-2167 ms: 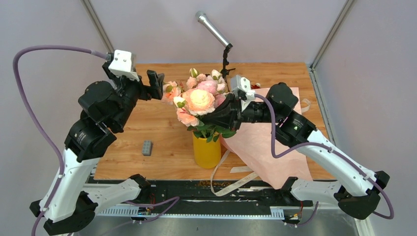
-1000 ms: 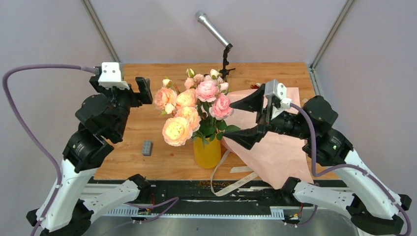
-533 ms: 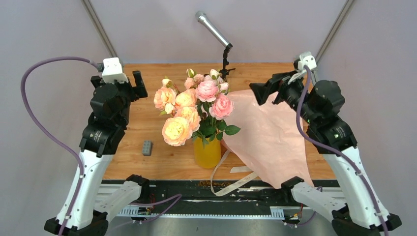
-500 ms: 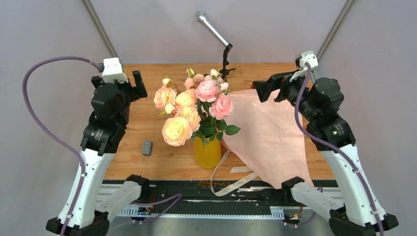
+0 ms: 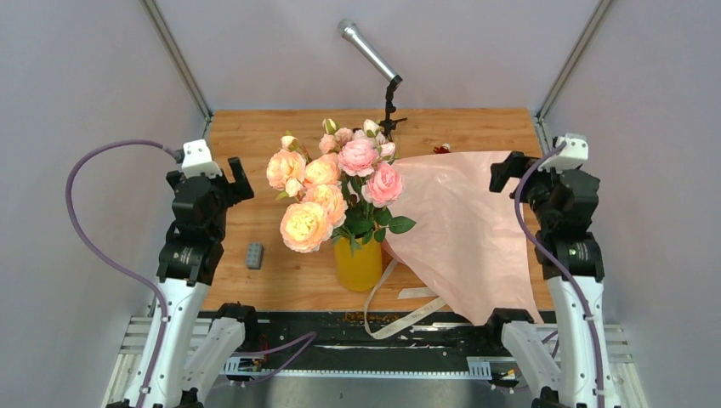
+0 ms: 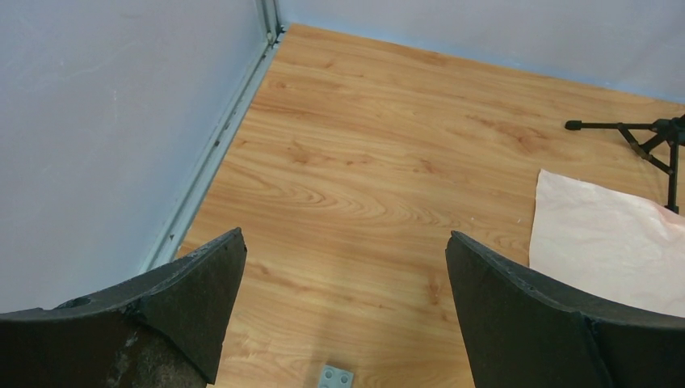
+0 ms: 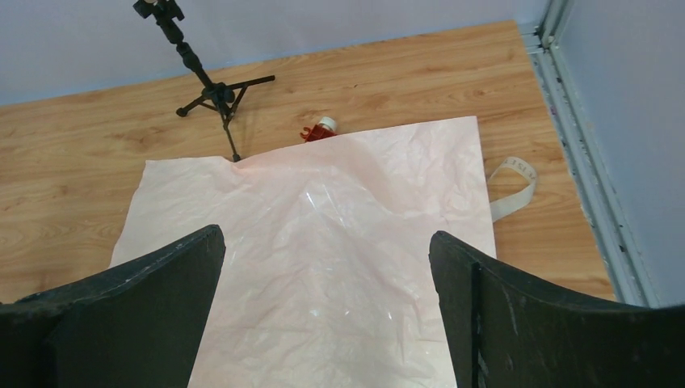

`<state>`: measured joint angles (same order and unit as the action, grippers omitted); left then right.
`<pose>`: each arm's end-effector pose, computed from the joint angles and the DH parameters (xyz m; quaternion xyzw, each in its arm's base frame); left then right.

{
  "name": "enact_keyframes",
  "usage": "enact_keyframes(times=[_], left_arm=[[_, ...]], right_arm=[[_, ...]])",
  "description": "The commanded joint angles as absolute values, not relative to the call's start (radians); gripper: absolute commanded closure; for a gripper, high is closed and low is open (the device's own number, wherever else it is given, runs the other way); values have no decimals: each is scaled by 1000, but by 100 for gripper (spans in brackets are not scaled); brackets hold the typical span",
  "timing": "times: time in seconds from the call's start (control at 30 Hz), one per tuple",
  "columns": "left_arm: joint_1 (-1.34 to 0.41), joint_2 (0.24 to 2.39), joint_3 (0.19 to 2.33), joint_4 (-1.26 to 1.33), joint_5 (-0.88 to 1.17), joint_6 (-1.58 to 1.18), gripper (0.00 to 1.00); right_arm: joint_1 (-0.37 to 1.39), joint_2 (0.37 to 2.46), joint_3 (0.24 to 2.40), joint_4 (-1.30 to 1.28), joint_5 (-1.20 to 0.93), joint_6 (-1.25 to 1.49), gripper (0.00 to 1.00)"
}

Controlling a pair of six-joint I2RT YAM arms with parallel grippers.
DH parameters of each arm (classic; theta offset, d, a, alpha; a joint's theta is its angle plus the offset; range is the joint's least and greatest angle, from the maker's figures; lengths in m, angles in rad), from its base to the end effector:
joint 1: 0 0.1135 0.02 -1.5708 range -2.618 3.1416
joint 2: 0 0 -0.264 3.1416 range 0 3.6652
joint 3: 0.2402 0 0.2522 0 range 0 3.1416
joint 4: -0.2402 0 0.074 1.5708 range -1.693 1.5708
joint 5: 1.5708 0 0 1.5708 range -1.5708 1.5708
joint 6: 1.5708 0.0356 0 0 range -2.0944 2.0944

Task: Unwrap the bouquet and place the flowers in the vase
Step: Reset both arms

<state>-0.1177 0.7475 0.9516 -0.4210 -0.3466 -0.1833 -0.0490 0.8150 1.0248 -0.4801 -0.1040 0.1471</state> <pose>0.1594 -0.0067 0.3782 -0.1331 0.7639 0.0404 0.6302 0.1714 -0.0047 0.3861 0.0465 0.7941 0.0710 0.6018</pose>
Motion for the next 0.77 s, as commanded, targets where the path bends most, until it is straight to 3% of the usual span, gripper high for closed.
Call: enact_keyframes(times=[0.0, 0.23, 0.73], left_arm=[[-111, 647, 864, -329, -355, -185, 0], [-111, 576, 774, -272, -380, -152, 0], [-111, 579, 770, -271, -373, -138, 0]], right_arm=[[-49, 708, 910, -342, 61, 109, 0], [-49, 648, 787, -242, 102, 123, 0], [-49, 638, 790, -236, 98, 117, 0]])
